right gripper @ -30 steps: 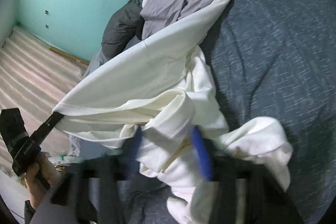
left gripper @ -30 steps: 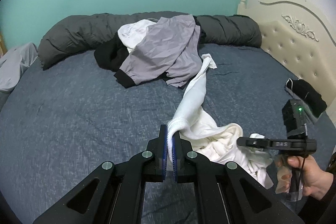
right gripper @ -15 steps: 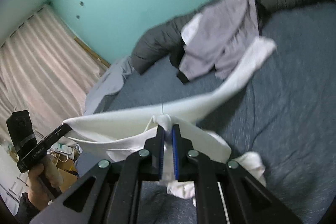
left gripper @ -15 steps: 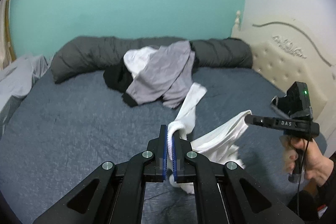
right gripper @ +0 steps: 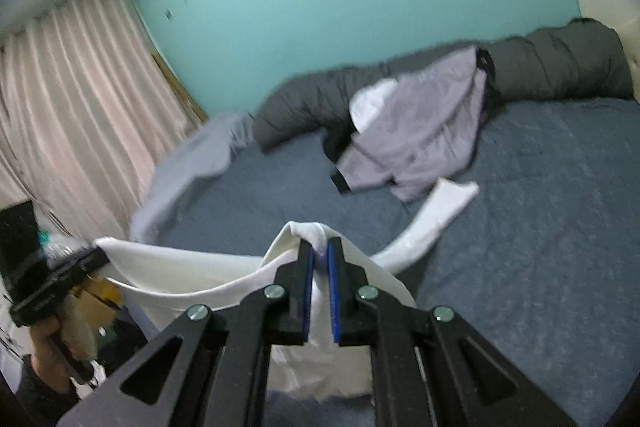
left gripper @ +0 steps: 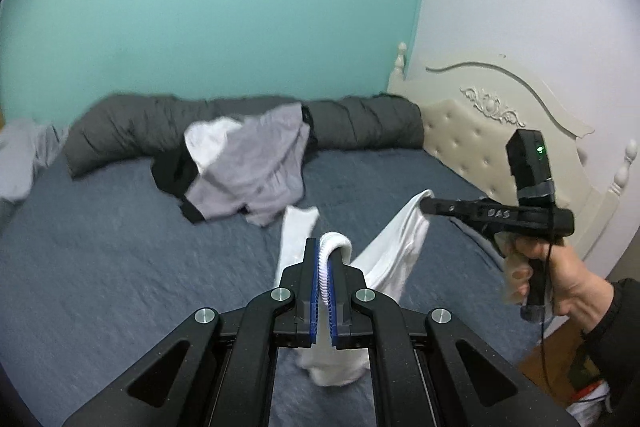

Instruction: Fold clothes

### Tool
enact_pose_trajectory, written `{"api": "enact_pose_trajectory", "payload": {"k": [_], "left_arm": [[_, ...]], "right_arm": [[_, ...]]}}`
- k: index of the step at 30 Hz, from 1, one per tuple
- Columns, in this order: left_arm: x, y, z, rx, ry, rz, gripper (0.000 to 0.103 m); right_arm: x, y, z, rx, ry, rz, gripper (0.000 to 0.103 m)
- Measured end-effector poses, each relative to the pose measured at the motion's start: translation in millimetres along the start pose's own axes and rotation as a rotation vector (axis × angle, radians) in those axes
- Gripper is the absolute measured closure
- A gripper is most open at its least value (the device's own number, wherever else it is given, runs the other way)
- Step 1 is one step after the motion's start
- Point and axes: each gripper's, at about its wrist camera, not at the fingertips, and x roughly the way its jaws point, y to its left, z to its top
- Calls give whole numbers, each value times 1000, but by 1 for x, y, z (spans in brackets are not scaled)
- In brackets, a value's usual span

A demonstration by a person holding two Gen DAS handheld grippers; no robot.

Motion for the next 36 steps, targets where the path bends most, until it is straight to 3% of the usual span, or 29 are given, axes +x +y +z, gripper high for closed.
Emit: {"api": "enact_pose_trajectory", "payload": {"k": [10,14,18,22,26,29,36], "left_arm": [[84,22,-58,-76,137,49,100],[111,37,-72,-115,174,68,100],[131,50,-81,-141,199,77,100],[147,60,-86,-166,214,86,100],[152,64,-87,-187,216,82,100],[151,63,-87,-187,215,83,100],[145,67,-89,-207,212,82,100]], "right_arm": [[72,-51,-69,107,111,-59,93],[82,-67,-83,128,105,-136,65],[72,-77,-95,152,58,-130,61],[65,-66,-118,147,85,-72,61],[78,-44,-145,110,171,-45,57],[94,-30,-154,61,207,-65,42],[137,-7,-169,-56,274,-132,42]]}}
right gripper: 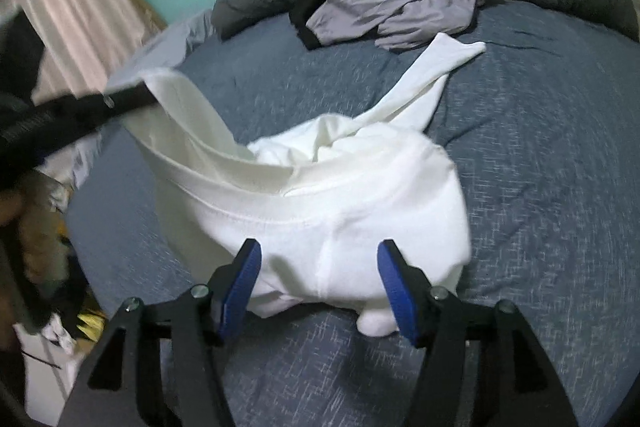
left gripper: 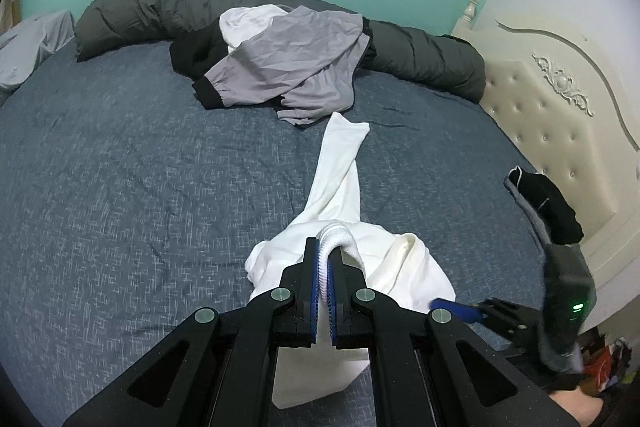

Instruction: Fold clothes

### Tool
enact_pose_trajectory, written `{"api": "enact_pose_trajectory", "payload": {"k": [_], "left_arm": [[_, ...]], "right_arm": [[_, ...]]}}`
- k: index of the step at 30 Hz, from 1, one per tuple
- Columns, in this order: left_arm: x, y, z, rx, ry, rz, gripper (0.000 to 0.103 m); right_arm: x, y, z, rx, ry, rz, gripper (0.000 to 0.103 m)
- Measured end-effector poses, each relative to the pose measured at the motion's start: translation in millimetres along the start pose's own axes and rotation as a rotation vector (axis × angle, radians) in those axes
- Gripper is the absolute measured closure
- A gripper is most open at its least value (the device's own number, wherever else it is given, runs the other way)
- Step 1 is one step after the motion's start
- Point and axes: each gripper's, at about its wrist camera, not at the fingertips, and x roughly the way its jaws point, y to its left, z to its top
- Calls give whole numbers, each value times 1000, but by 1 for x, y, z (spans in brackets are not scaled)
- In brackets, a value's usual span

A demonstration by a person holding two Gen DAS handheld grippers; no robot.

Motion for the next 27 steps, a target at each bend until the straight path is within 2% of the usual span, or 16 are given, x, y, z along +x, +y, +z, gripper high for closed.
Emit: {"api": "enact_pose_trajectory", "payload": {"k": [1,4,7,8,14,16,18,19,22,27], "left_arm": [[0,0,-1,1,0,1,100],[0,2,-3,3,3,3,100],[1,4,-5,-1,6,4,100],[2,6,-5,-4,8,4,100],[2,16,-7,-29,19,11,97],[1,20,-7,-43,22,23,86],[-3,23,-8,-43,10,36,60],[-6,23,-8,-39,5,44,56],[-10,25,-7,-22,0,59,55],[1,22,-5,52,49,93,55]], "right_arm": [[6,0,0,2,15,-3,43],[19,-1,0,9,36,1,70],[25,1,-1,-12,45,0,91],[26,1,-2,-18,45,-4,93],[17,0,-5,-37,21,7,98],[10,1,-6,-45,9,14,98],[2,3,-9,-55,2,27,98],[-1,3,-10,-61,2,31,98],[-5,0,-15,-60,5,46,98],[-6,-3,-18,-59,5,51,98]]}}
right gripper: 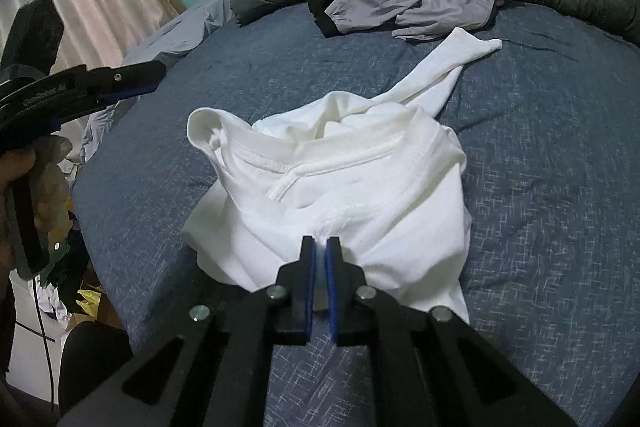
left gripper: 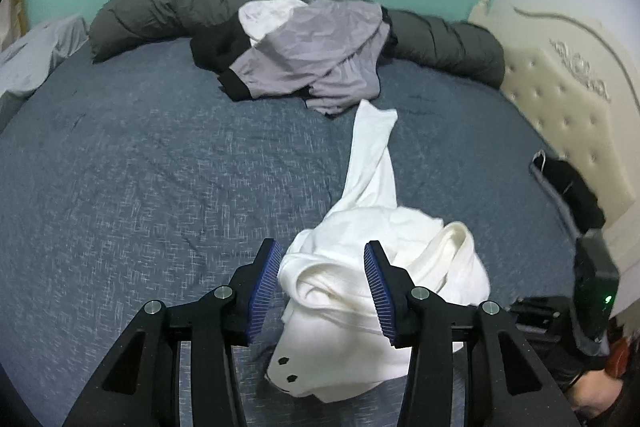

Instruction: Fold clothes

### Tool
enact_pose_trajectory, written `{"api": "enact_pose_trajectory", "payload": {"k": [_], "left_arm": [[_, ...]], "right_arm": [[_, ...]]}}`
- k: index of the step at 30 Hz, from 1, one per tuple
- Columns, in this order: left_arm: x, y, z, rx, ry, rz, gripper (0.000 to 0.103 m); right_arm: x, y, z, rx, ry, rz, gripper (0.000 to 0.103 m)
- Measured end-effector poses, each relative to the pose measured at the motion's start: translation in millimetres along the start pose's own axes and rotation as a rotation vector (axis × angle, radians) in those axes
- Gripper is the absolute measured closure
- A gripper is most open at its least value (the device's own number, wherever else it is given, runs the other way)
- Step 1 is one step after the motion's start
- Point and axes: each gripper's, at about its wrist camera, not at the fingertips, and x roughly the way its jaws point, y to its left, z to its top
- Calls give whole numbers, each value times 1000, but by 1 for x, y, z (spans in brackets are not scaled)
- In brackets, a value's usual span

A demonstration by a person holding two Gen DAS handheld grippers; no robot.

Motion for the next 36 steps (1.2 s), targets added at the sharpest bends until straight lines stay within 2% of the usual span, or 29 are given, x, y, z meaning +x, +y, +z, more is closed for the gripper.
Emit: {"api": "enact_pose_trajectory", "payload": {"k": [6,12,14,18,23,25,26,27,28,29,32,36], "left_arm": [[32,-20,-3,155,92,26,55],[57,-55,-3,276,158,-26,54],[65,-67,-6,334,177,-23,54],[78,-81,-12,378,207,-70,54],[91,-89,-22,415,240,-87,54],[96,-88,-25,418,254,-92,67],[98,-88,-26,414,257,-102,80],[98,-88,-27,417,253,-112,88],[97,-89,-29,425,252,-115,91],[97,-90,-30,433,251,-119,99],[90,-92,-30,456,216,-96,100],[66,-72,-12,366,120,-68,100]], "right_arm": [[-1,-4,-8,8,17,4,98],[-4,-10,-12,21,18,10,98],[-5,-13,-13,25,19,9,98],[-8,-17,-15,33,22,13,98],[-8,-17,-15,26,25,18,98],[-9,-18,-14,29,23,20,98],[-9,-18,-14,30,22,21,98],[-10,-18,-13,30,20,22,98],[-11,-18,-13,30,19,22,98],[-11,-18,-13,30,18,22,98],[-10,-17,-13,29,18,18,98],[-13,-21,-14,35,11,1,98]]}}
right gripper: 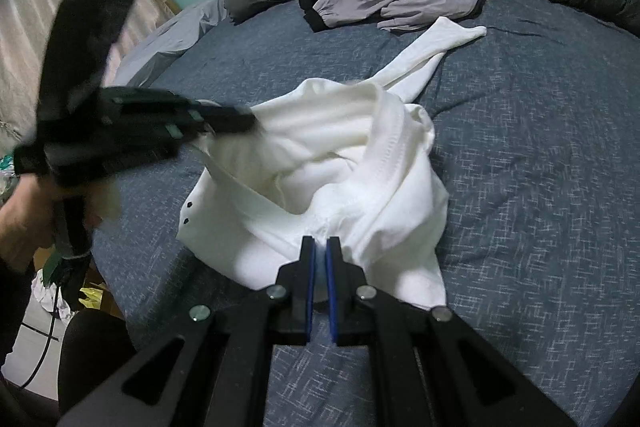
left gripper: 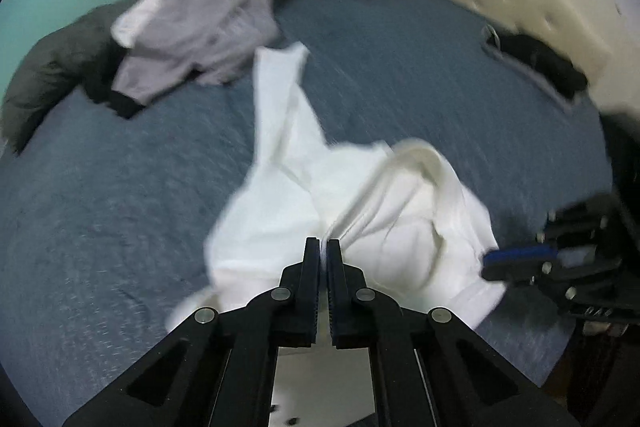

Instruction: Fold clothes

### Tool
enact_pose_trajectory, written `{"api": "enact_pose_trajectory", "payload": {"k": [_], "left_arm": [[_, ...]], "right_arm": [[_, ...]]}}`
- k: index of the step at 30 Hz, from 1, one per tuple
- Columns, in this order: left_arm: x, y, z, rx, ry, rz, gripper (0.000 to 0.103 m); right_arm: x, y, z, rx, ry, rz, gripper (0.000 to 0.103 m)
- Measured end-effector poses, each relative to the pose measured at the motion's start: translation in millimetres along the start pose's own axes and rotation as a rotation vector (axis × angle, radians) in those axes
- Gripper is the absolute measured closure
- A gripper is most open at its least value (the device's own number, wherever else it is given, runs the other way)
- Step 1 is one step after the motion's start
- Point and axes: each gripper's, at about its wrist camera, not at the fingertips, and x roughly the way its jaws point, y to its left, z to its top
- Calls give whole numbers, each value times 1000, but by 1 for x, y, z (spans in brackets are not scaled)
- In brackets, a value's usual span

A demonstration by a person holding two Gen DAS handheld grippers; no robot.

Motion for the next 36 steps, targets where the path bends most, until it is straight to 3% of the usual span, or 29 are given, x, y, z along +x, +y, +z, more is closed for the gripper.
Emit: {"api": "enact_pose_trajectory", "payload": {"k": [5,10,12,13,15,20,30,33,36], "left_arm": [[-23,36,7,-104,-45,72,100],[-28,48,6,-127,-35,95,100],[-27,50,7,-130,-34,93,100],[-26,51,8,-133,-32,92,100],[-24,52,9,-135,-29,89,100],[-23,52,11,-133,-26,84,100],[-20,49,15,-123,-22,71,100],[-19,50,17,-122,-22,69,100],[-19,51,18,-124,-24,67,100]], "right_arm": [[-4,-8,1,29,-20,-4,98],[-4,1,3,-18,-18,-7,92],[-2,8,3,-55,-13,-20,78],[0,12,2,-73,-7,-27,63],[4,18,1,-108,5,-41,58],[20,32,-6,-201,50,-89,58],[66,29,-12,-241,109,-183,58],[68,23,-12,-214,103,-188,81],[66,20,-13,-206,104,-186,92]]}}
